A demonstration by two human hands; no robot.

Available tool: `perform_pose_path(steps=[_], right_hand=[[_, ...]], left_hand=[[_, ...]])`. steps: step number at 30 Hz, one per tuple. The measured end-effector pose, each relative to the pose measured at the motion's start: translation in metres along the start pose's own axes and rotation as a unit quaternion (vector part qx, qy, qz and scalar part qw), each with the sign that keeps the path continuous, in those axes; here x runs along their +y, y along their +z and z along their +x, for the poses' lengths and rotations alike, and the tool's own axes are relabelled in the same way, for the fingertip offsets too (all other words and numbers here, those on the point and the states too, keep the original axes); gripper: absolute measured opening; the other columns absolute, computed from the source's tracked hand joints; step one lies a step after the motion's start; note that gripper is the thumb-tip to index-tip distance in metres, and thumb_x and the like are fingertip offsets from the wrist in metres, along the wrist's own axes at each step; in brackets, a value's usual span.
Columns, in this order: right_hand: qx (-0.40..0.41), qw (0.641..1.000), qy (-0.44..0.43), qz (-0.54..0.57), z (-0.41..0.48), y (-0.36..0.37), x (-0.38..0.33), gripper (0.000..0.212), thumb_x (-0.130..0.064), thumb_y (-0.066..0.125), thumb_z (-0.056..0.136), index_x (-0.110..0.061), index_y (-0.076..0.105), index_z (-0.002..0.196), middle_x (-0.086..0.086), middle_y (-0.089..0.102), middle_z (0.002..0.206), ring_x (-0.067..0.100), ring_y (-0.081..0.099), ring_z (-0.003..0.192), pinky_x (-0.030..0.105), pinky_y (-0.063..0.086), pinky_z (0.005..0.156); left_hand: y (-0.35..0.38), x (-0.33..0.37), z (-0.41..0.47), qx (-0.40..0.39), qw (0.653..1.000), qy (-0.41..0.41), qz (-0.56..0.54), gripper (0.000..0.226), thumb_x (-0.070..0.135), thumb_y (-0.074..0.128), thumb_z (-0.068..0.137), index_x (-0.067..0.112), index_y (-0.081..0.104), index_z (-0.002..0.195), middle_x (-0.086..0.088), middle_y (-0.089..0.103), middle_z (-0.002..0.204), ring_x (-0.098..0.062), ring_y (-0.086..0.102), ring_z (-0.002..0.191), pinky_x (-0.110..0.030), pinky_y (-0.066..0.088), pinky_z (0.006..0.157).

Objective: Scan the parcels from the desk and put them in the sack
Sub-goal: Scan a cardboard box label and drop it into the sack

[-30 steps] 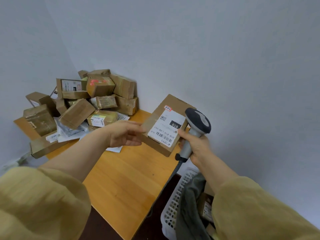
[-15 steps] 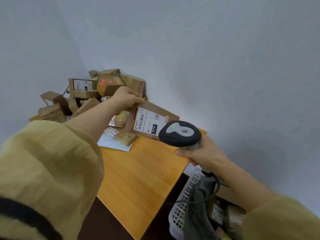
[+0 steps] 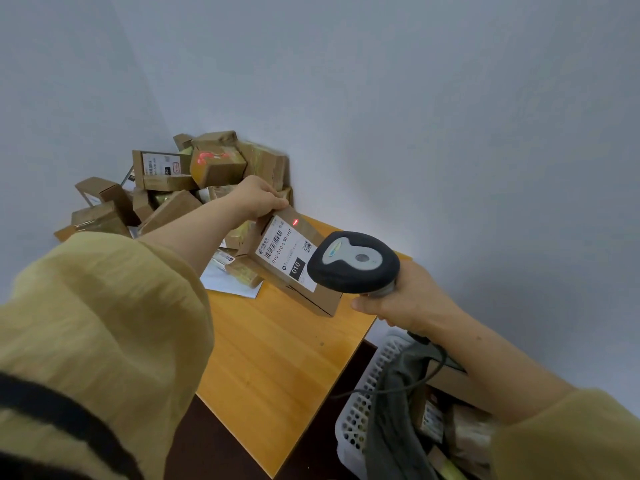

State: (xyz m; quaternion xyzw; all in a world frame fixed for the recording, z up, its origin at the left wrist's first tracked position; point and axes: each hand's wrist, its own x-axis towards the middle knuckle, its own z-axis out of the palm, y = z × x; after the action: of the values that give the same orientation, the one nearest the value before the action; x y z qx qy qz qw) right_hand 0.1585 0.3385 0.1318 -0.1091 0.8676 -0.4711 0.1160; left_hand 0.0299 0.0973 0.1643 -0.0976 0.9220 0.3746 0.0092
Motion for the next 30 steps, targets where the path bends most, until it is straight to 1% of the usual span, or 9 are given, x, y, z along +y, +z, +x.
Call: perform_pose_path(steps=[3, 6, 9, 11, 15, 18, 23, 28, 30], right_hand=[[-0.001, 1.0, -0.011, -0.005, 0.001, -0.002, -0.001, 0.027, -0.012, 0.075, 0.078, -0.024, 0.056, 0.093, -0.006, 0.059, 0.072, 0.006, 0.054, 0.067, 0.022, 0.047, 0.063], [0.004, 1.0, -0.018, -0.008, 0.001, -0.006, -0.003, 0.033, -0.01, 0.075, 0.078, -0.032, 0.05, 0.08, -0.006, 0.06, 0.076, 0.008, 0.056, 0.071, 0.026, 0.052, 0.068], [0.007, 1.0, -0.013, -0.005, 0.001, -0.009, -0.002, 0.037, -0.008, 0.074, 0.079, -0.033, 0.047, 0.076, -0.007, 0.059, 0.076, 0.008, 0.056, 0.071, 0.026, 0.052, 0.07], [0.007, 1.0, -0.018, -0.005, 0.001, -0.009, -0.001, 0.033, -0.007, 0.074, 0.078, -0.031, 0.051, 0.079, -0.005, 0.06, 0.077, 0.009, 0.056, 0.072, 0.026, 0.051, 0.069], [0.005, 0.999, -0.019, -0.029, 0.002, -0.011, 0.004, 0.025, -0.008, 0.073, 0.077, -0.013, 0.062, 0.098, 0.006, 0.067, 0.085, 0.017, 0.06, 0.078, 0.033, 0.055, 0.073], [0.01, 1.0, -0.019, -0.023, 0.003, -0.012, 0.007, 0.025, -0.008, 0.074, 0.077, -0.018, 0.059, 0.095, 0.007, 0.068, 0.092, 0.018, 0.063, 0.085, 0.035, 0.056, 0.078], [-0.001, 1.0, -0.013, -0.002, 0.006, -0.014, 0.012, 0.027, -0.007, 0.074, 0.076, -0.019, 0.061, 0.096, -0.004, 0.062, 0.076, 0.008, 0.056, 0.07, 0.027, 0.049, 0.067], [0.014, 0.994, 0.058, 0.095, 0.016, -0.017, 0.042, 0.021, -0.01, 0.075, 0.079, -0.014, 0.063, 0.095, 0.0, 0.064, 0.07, 0.005, 0.057, 0.054, 0.021, 0.051, 0.054], [0.071, 0.973, 0.125, 0.179, 0.02, -0.022, 0.067, 0.023, -0.011, 0.075, 0.08, -0.011, 0.061, 0.1, 0.003, 0.067, 0.078, 0.009, 0.063, 0.065, 0.026, 0.054, 0.059]], left_hand=[[0.002, 0.001, 0.003, -0.005, 1.0, 0.0, 0.005, 0.025, 0.018, 0.064, 0.09, 0.004, 0.067, 0.111, -0.011, 0.068, 0.099, -0.011, 0.06, 0.073, -0.023, 0.049, 0.063], [0.005, 0.003, 0.006, -0.004, 1.0, 0.006, 0.007, 0.025, 0.018, 0.064, 0.09, 0.003, 0.067, 0.111, -0.012, 0.069, 0.101, -0.014, 0.062, 0.076, -0.026, 0.049, 0.069], [0.008, 0.004, 0.007, -0.009, 1.0, 0.007, 0.005, 0.024, 0.017, 0.063, 0.09, 0.003, 0.067, 0.11, -0.012, 0.068, 0.099, -0.011, 0.061, 0.073, -0.022, 0.049, 0.061], [0.01, 0.006, 0.007, -0.012, 1.0, 0.007, 0.005, 0.024, 0.018, 0.063, 0.091, 0.003, 0.067, 0.109, -0.013, 0.068, 0.099, -0.011, 0.061, 0.073, -0.023, 0.05, 0.063], [0.013, 0.01, 0.009, -0.01, 1.0, 0.007, 0.0, 0.026, 0.016, 0.064, 0.09, 0.003, 0.066, 0.112, -0.014, 0.067, 0.104, -0.02, 0.063, 0.085, -0.031, 0.051, 0.075], [0.015, 0.013, 0.009, -0.015, 1.0, 0.008, 0.005, 0.027, 0.016, 0.064, 0.09, 0.003, 0.066, 0.113, -0.014, 0.067, 0.105, -0.021, 0.063, 0.087, -0.031, 0.05, 0.075], [0.023, 0.016, 0.011, -0.024, 1.0, 0.007, -0.006, 0.026, 0.015, 0.063, 0.09, 0.003, 0.066, 0.113, -0.015, 0.067, 0.104, -0.022, 0.063, 0.09, -0.034, 0.053, 0.08], [0.032, 0.012, 0.017, -0.049, 0.998, -0.017, -0.034, 0.026, 0.017, 0.06, 0.093, 0.005, 0.063, 0.116, -0.014, 0.067, 0.106, -0.026, 0.065, 0.096, -0.037, 0.053, 0.084], [0.039, 0.007, 0.018, -0.068, 0.995, -0.033, -0.068, 0.024, 0.015, 0.06, 0.093, 0.004, 0.064, 0.114, -0.015, 0.068, 0.103, -0.027, 0.066, 0.095, -0.038, 0.055, 0.082]])
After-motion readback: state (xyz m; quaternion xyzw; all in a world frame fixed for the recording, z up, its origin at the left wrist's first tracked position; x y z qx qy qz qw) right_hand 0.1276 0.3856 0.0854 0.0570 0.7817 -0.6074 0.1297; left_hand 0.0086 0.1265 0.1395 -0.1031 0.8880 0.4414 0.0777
